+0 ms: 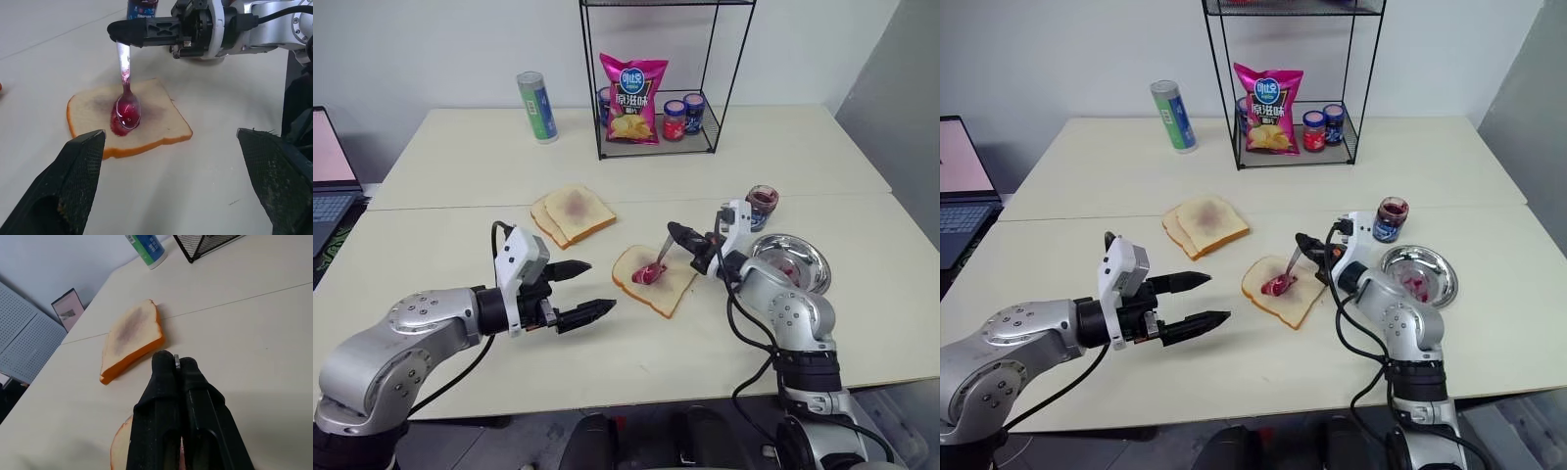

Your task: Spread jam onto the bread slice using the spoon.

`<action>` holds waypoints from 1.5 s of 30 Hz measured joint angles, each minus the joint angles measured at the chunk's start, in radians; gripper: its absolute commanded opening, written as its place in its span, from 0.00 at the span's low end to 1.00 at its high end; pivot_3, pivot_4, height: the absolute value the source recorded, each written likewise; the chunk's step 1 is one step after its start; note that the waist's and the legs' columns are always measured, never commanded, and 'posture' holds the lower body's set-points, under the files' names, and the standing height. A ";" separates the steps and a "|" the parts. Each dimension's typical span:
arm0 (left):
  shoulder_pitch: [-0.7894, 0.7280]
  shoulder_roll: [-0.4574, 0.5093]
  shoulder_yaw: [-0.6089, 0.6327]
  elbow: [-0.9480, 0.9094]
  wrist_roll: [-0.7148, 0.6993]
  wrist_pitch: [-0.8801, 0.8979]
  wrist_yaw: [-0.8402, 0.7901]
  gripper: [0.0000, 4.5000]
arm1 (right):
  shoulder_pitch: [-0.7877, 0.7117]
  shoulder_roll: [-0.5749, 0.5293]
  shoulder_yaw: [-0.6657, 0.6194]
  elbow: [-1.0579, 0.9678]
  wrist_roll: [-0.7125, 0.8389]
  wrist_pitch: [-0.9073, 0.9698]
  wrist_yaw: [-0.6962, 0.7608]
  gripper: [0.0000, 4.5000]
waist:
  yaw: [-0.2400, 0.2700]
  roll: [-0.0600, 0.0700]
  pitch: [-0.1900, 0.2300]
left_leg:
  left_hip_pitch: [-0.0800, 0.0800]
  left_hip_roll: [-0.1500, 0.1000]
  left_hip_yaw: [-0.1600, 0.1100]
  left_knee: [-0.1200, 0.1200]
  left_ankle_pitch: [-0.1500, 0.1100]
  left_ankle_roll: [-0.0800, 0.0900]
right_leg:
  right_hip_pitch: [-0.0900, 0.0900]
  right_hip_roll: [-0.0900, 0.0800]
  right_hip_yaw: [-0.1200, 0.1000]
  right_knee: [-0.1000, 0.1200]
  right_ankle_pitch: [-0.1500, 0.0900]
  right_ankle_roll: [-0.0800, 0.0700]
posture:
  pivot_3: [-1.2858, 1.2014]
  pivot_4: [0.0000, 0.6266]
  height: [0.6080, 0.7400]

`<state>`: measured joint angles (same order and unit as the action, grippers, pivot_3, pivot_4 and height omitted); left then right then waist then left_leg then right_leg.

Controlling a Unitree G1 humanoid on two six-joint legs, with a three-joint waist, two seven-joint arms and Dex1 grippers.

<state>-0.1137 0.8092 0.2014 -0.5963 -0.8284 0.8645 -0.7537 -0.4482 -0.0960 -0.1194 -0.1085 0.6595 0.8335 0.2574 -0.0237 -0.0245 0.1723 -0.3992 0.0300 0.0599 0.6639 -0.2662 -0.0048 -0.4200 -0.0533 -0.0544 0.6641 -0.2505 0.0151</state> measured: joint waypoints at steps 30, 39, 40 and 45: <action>-0.052 -0.009 -0.067 0.045 0.031 -0.033 -0.042 1.00 | 0.069 -0.048 -0.097 -0.134 0.119 0.082 -0.089 0.01 | 0.001 0.000 0.000 | 0.000 0.000 0.000 0.000 0.000 0.000 | 0.000 0.000 0.000 0.000 0.000 0.000 | 0.52 0.24 1.00; -0.170 -0.026 -0.138 0.082 0.047 -0.059 -0.076 1.00 | 0.016 0.004 -0.262 -0.150 0.355 0.107 -0.210 0.01 | 0.002 0.000 0.000 | 0.000 0.000 0.000 0.000 0.000 0.000 | 0.000 0.002 0.000 0.000 0.000 0.000 | 0.52 0.24 1.00; -0.190 -0.026 -0.146 0.092 0.058 -0.069 -0.087 1.00 | 0.006 0.004 -0.280 -0.152 0.382 0.106 -0.231 0.01 | 0.001 0.000 0.000 | 0.000 0.000 0.000 0.000 0.000 0.000 | 0.000 0.002 0.000 0.000 0.000 0.000 | 0.52 0.24 1.00; -0.262 -0.044 -0.254 0.158 0.147 -0.137 -0.150 1.00 | 0.015 -0.011 -0.313 -0.162 0.423 0.094 -0.303 0.01 | 0.000 0.000 0.000 | 0.000 -0.001 0.001 0.000 0.000 0.000 | 0.000 0.004 0.002 -0.001 0.000 0.000 | 0.52 0.24 1.00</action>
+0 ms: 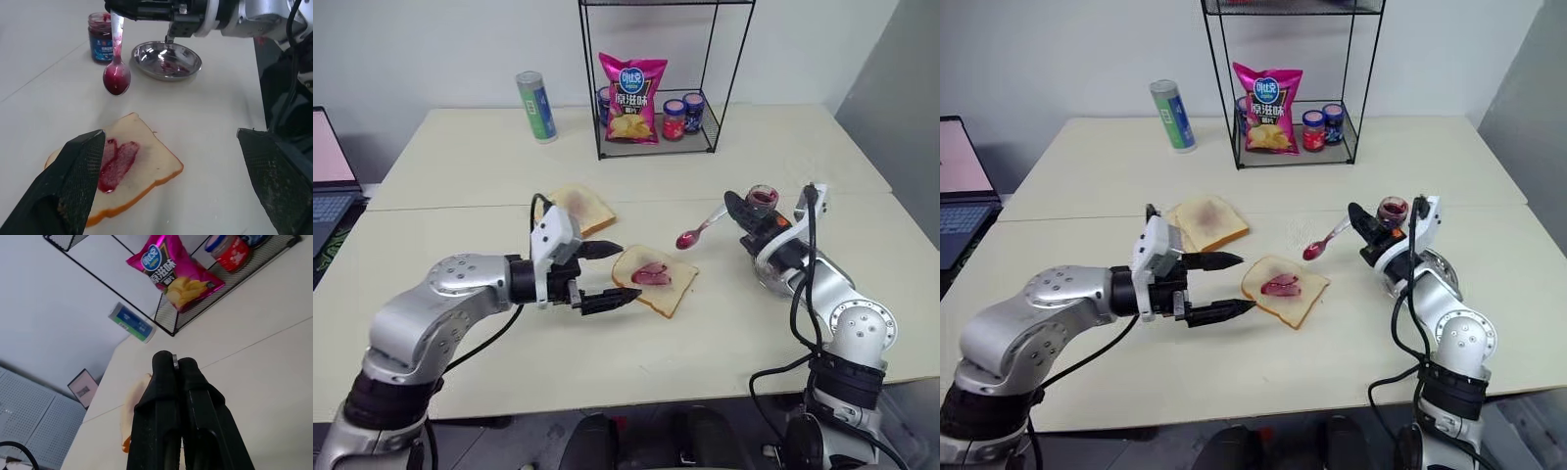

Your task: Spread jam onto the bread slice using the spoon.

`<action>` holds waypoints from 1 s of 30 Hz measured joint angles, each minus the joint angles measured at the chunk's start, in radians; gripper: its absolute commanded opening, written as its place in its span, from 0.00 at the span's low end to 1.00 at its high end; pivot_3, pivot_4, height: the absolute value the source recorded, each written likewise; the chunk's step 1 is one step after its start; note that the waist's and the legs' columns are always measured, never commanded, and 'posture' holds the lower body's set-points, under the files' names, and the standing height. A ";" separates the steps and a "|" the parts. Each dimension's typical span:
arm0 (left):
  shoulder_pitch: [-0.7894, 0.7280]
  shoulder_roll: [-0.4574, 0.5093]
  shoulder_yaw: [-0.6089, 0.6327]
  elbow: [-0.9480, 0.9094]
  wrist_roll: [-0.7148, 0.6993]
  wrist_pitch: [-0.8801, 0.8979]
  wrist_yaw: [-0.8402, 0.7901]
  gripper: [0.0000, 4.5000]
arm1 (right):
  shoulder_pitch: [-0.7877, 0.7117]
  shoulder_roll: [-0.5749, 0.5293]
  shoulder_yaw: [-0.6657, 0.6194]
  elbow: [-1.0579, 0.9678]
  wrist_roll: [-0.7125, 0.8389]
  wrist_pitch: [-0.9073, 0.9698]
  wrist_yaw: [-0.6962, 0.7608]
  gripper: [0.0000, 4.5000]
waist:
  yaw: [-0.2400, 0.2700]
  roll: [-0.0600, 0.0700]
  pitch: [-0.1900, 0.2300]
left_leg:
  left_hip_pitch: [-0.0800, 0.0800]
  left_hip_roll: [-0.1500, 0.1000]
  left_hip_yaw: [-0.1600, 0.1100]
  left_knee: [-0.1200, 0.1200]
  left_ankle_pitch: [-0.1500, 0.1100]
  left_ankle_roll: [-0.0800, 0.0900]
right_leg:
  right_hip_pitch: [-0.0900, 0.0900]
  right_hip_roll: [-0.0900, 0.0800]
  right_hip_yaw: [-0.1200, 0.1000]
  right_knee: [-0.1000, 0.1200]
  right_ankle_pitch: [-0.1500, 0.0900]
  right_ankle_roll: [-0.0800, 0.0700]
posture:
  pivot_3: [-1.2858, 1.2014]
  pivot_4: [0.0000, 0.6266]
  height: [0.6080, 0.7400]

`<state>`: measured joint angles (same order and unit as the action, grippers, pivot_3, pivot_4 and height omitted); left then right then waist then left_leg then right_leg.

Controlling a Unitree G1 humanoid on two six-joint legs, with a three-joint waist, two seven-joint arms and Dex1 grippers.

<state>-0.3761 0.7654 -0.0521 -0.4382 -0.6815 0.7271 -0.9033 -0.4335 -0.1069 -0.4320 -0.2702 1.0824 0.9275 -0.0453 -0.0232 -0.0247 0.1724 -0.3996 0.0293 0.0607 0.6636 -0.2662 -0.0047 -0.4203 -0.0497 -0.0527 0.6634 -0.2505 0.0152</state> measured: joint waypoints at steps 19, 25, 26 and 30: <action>-0.296 -0.324 -0.335 0.375 0.354 -0.348 -0.113 1.00 | 0.155 -0.254 -0.182 -0.074 0.043 -0.097 -0.102 0.01 | 0.021 0.000 0.000 | 0.000 0.000 0.001 0.000 0.000 0.000 | 0.000 0.002 0.002 0.000 0.000 0.000 | 0.52 0.24 1.00; -0.320 -0.419 -0.350 0.462 0.422 -0.417 -0.110 1.00 | 0.188 -0.312 -0.230 0.026 0.035 -0.131 -0.081 0.01 | 0.022 0.000 0.000 | 0.000 0.000 0.001 0.001 0.000 0.001 | 0.000 0.002 0.002 0.000 0.000 0.000 | 0.52 0.24 1.00; -0.323 -0.429 -0.355 0.473 0.432 -0.426 -0.110 1.00 | 0.190 -0.313 -0.234 0.041 0.034 -0.135 -0.076 0.01 | 0.022 0.000 0.000 | 0.000 0.000 0.001 0.001 0.000 0.001 | 0.000 0.002 0.002 0.000 0.000 0.000 | 0.52 0.24 1.00; -0.327 -0.487 -0.362 0.497 0.462 -0.444 -0.092 1.00 | 0.225 -0.324 -0.236 0.088 0.013 -0.160 -0.038 0.01 | 0.022 0.000 0.000 | 0.000 0.000 0.001 0.000 0.000 0.001 | 0.000 0.002 0.002 0.000 0.000 0.000 | 0.52 0.24 1.00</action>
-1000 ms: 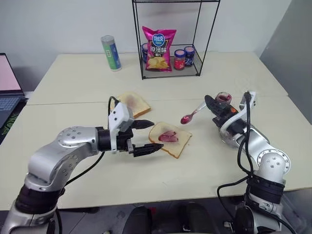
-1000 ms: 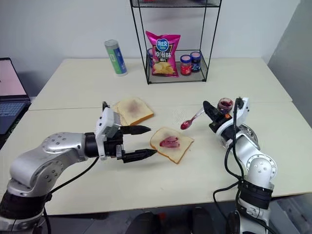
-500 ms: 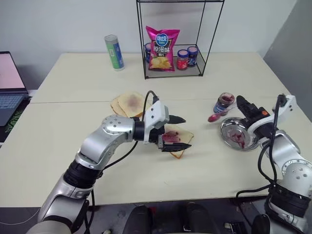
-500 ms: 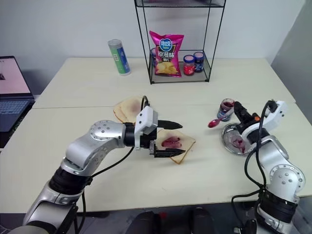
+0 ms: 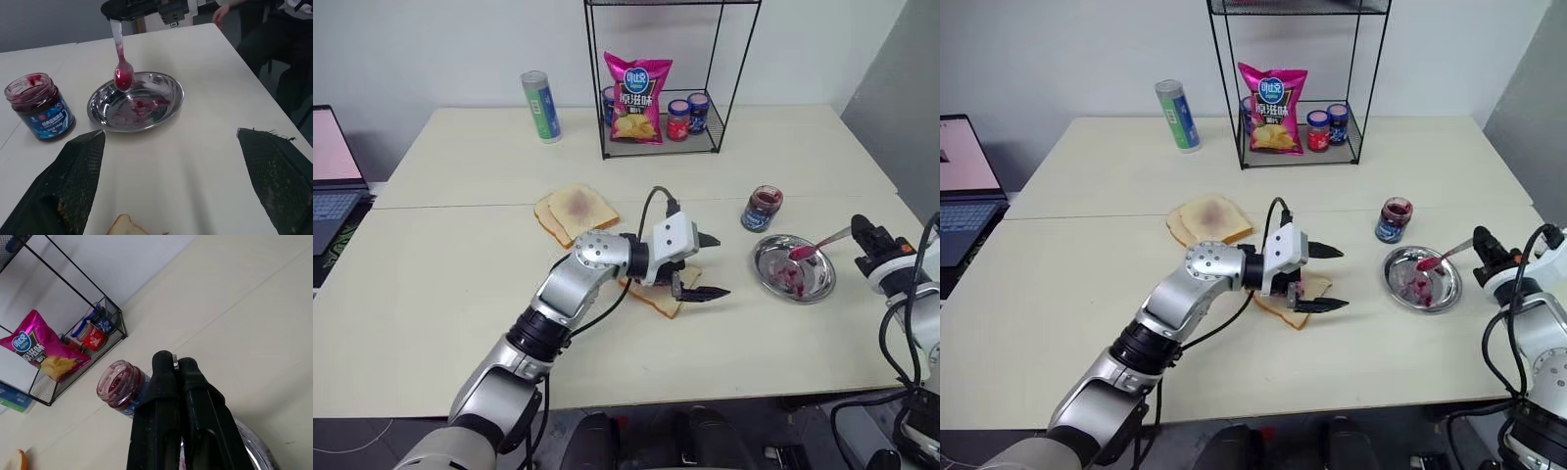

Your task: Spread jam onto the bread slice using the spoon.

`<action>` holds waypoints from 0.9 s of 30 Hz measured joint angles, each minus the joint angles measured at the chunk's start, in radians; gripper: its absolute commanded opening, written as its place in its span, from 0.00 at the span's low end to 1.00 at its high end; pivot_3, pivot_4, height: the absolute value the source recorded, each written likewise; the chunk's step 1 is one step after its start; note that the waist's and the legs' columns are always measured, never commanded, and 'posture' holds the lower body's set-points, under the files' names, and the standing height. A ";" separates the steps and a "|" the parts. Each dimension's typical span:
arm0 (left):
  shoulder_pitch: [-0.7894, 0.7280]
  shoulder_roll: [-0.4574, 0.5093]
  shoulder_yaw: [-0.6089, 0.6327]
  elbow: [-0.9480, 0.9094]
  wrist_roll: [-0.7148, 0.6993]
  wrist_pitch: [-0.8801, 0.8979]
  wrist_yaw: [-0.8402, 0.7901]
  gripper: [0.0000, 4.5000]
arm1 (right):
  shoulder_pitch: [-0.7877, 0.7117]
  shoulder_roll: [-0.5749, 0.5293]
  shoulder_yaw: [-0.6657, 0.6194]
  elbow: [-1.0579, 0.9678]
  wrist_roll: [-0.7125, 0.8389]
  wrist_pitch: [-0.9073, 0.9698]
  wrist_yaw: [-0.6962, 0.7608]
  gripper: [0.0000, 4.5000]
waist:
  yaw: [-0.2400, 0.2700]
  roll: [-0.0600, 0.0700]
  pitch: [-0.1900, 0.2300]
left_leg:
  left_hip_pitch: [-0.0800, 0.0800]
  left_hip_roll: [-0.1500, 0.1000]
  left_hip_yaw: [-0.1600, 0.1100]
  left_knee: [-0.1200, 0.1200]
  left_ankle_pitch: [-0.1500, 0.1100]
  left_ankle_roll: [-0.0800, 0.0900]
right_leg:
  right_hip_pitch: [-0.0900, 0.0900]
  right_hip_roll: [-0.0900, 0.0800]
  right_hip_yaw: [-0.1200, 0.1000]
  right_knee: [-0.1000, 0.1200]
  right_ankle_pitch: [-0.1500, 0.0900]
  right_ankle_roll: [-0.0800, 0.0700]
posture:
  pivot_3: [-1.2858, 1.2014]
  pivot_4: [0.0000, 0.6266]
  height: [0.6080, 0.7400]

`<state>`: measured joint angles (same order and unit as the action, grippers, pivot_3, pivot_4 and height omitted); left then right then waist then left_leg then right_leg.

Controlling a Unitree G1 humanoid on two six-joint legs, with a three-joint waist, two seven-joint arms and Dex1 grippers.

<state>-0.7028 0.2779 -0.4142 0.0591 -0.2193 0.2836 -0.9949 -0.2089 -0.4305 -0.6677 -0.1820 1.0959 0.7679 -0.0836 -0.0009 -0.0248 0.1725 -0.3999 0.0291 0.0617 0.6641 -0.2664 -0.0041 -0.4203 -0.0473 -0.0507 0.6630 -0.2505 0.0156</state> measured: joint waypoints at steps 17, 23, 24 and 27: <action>-0.004 -0.006 0.020 -0.007 0.010 0.014 0.001 1.00 | 0.015 -0.008 0.002 0.173 -0.102 -0.087 0.129 0.01 | -0.001 0.001 -0.001 | 0.001 0.000 0.000 0.000 0.000 0.000 | 0.000 0.001 0.001 0.000 0.000 0.000 | 0.52 0.24 1.00; -0.004 -0.007 0.029 -0.008 0.006 0.017 0.000 1.00 | -0.002 -0.012 0.007 0.207 -0.139 -0.106 0.162 0.13 | -0.001 0.001 -0.001 | 0.001 0.000 0.000 0.001 0.000 0.000 | 0.000 0.001 0.001 0.001 0.000 0.000 | 0.52 0.24 1.00; -0.004 -0.007 0.029 -0.008 0.006 0.018 0.000 1.00 | -0.002 -0.012 0.012 0.213 -0.145 -0.106 0.164 0.19 | -0.001 0.001 -0.001 | 0.001 0.000 0.000 0.001 0.000 0.000 | 0.000 0.001 0.001 0.001 0.000 0.000 | 0.52 0.24 1.00; -0.004 -0.006 0.030 -0.008 0.005 0.019 0.000 1.00 | -0.002 -0.012 0.022 0.229 -0.162 -0.106 0.165 0.34 | -0.001 0.001 -0.001 | 0.001 0.000 0.000 0.001 0.000 0.000 | 0.000 0.001 0.001 0.001 0.000 0.000 | 0.52 0.24 1.00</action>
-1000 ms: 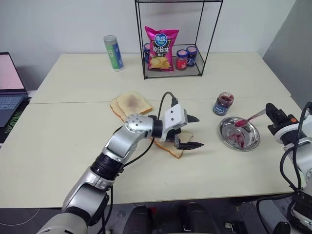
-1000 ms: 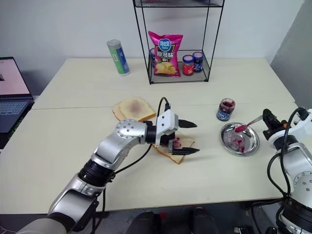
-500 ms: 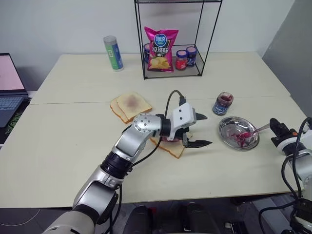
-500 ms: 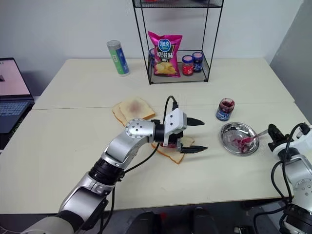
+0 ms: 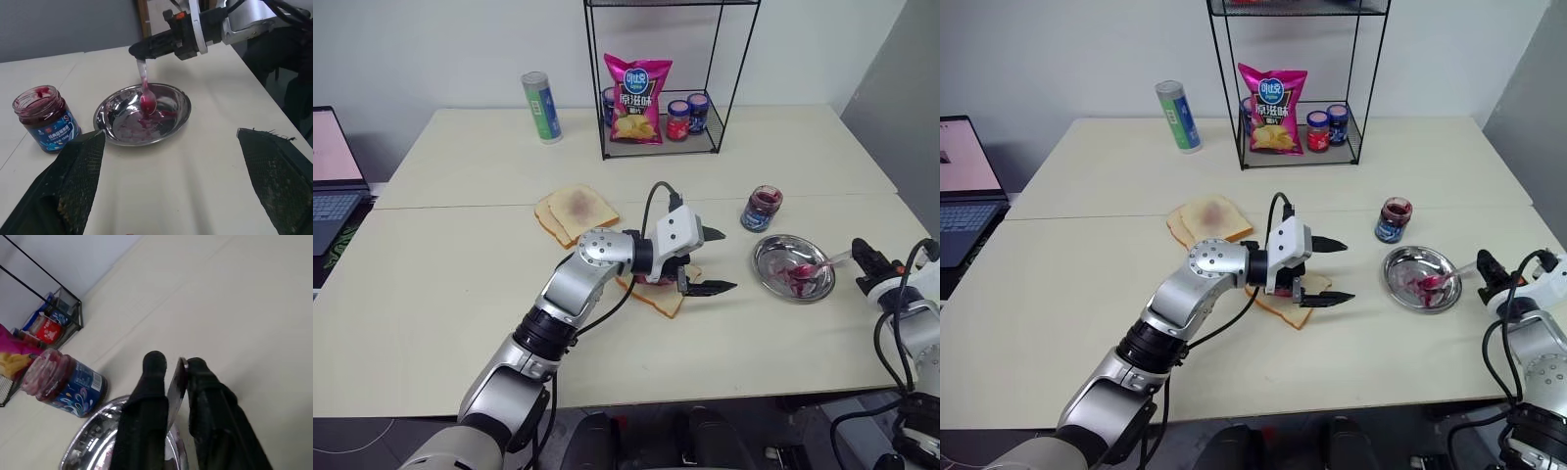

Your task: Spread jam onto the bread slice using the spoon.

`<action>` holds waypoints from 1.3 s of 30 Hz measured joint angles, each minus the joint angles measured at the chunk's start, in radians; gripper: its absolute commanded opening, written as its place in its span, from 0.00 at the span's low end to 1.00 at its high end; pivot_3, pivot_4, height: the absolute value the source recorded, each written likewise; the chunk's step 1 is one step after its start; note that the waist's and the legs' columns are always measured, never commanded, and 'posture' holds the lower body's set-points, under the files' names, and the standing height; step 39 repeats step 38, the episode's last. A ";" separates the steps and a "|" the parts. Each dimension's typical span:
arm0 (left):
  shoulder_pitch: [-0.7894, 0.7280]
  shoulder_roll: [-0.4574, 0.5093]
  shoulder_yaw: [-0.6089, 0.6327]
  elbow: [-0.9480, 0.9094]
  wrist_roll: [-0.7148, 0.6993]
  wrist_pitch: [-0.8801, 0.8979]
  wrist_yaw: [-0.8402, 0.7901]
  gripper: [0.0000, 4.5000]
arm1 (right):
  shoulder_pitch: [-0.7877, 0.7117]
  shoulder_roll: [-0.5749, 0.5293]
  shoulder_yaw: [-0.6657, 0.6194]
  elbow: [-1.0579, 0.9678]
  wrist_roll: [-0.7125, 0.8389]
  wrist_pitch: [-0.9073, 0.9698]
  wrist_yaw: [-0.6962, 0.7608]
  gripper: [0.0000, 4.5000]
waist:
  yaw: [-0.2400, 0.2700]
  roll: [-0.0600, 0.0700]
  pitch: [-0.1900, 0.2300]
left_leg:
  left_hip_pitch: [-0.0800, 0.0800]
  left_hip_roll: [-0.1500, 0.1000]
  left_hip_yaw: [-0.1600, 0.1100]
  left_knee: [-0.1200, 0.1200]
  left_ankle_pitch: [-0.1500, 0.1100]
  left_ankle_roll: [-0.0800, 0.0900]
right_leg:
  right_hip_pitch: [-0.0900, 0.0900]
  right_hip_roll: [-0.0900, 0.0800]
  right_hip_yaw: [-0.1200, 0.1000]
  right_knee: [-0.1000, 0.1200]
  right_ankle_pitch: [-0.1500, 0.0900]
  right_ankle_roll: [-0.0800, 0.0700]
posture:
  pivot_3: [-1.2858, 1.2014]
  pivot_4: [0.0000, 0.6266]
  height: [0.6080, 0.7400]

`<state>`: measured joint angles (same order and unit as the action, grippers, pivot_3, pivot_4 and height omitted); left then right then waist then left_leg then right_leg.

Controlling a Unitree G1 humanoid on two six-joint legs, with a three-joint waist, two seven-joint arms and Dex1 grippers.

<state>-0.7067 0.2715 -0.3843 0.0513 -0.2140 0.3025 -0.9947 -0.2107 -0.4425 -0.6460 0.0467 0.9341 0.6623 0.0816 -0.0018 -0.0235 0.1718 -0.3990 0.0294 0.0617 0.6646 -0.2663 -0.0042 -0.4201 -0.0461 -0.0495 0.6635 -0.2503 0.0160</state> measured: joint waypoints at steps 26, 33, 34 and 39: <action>0.070 0.255 0.232 -0.083 -0.096 0.149 -0.019 1.00 | -0.027 -0.349 0.186 -0.192 -0.185 0.014 0.204 0.99 | -0.013 0.001 -0.001 | 0.001 0.002 -0.001 0.000 0.000 0.000 | 0.000 0.002 0.000 0.000 -0.002 0.004 | 0.52 0.24 1.00; 0.168 0.416 0.344 -0.140 -0.121 0.219 -0.027 1.00 | 0.022 -0.479 0.391 -0.403 -0.147 0.118 0.489 0.99 | 0.001 -0.001 0.000 | -0.001 0.001 0.000 0.001 0.000 0.000 | 0.000 -0.001 -0.001 -0.001 0.000 0.000 | 0.52 0.24 1.00; 0.191 0.442 0.351 -0.152 -0.123 0.228 -0.036 1.00 | 0.032 -0.501 0.412 -0.424 -0.147 0.126 0.518 0.99 | 0.002 -0.001 0.000 | 0.000 0.001 0.000 0.001 0.000 0.000 | 0.000 -0.001 -0.001 -0.002 0.000 0.000 | 0.52 0.24 1.00; 0.261 0.496 0.377 -0.192 -0.139 0.264 -0.045 1.00 | 0.070 -0.537 0.486 -0.461 -0.192 0.128 0.605 0.99 | 0.009 -0.004 0.002 | -0.001 0.001 -0.001 0.002 0.000 0.000 | 0.000 -0.002 -0.003 -0.002 0.000 0.001 | 0.52 0.24 1.00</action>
